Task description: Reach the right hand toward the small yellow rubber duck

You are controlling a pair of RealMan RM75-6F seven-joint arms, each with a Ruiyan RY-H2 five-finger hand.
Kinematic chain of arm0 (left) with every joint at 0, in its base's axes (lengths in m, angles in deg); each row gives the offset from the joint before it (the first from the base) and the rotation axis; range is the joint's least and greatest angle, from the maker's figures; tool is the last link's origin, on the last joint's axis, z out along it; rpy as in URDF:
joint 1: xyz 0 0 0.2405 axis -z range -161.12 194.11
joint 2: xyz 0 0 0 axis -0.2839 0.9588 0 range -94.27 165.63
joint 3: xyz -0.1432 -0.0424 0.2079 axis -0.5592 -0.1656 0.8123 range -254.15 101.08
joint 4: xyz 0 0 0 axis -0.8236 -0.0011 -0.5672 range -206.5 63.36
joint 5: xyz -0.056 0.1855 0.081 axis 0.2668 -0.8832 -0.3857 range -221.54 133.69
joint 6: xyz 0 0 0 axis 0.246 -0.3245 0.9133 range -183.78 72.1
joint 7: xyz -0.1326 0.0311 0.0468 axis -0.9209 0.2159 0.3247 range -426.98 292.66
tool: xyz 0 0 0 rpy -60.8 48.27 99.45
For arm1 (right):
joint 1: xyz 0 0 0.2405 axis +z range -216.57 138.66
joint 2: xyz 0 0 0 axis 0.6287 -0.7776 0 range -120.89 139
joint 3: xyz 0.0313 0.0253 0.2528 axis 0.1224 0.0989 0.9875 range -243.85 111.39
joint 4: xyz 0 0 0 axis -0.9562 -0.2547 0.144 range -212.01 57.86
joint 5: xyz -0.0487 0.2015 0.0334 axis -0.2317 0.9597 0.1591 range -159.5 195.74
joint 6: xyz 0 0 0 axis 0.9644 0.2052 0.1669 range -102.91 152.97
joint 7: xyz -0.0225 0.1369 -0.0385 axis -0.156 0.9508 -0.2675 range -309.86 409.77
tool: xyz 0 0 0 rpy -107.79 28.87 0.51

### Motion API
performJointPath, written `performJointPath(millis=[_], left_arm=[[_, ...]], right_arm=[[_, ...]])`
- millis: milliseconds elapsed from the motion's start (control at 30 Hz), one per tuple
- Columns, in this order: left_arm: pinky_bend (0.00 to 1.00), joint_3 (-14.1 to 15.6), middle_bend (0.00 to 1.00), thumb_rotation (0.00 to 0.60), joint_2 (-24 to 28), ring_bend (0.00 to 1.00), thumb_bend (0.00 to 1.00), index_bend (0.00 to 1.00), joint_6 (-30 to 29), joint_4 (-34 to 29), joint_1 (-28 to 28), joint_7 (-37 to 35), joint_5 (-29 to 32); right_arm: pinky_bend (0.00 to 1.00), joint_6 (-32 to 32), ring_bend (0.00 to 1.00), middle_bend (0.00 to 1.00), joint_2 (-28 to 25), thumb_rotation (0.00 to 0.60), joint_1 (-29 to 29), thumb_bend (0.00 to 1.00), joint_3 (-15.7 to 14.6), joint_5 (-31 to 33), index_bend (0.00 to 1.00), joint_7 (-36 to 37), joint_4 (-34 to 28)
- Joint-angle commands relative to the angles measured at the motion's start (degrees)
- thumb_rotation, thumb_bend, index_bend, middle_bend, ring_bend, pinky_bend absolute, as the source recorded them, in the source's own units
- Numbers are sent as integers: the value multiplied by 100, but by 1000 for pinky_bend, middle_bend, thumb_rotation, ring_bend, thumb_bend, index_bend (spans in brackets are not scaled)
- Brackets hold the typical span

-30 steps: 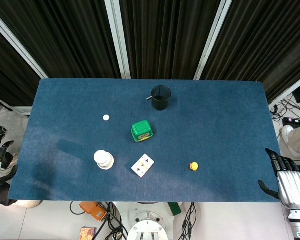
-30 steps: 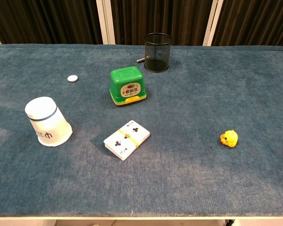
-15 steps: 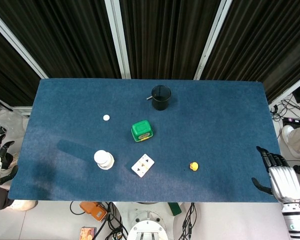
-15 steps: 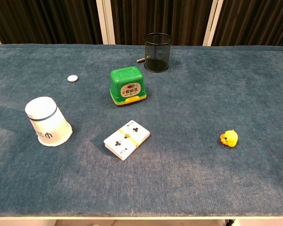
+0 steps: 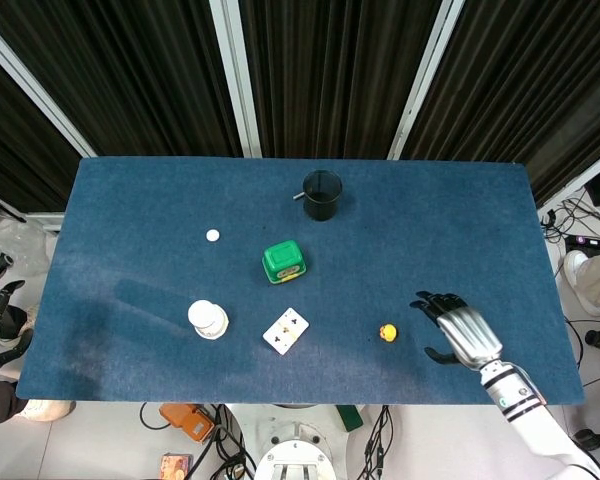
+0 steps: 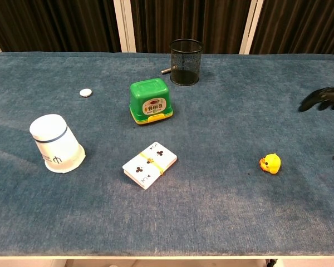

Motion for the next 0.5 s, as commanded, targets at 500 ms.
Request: performJointPath(millis=[500], left_arm=[[174,-2,14,600,7,56,300,168,21,7,6,-5,20]], right_arm=[[247,718,242,212,693,600,567,361,-1,593,379,-81,687]])
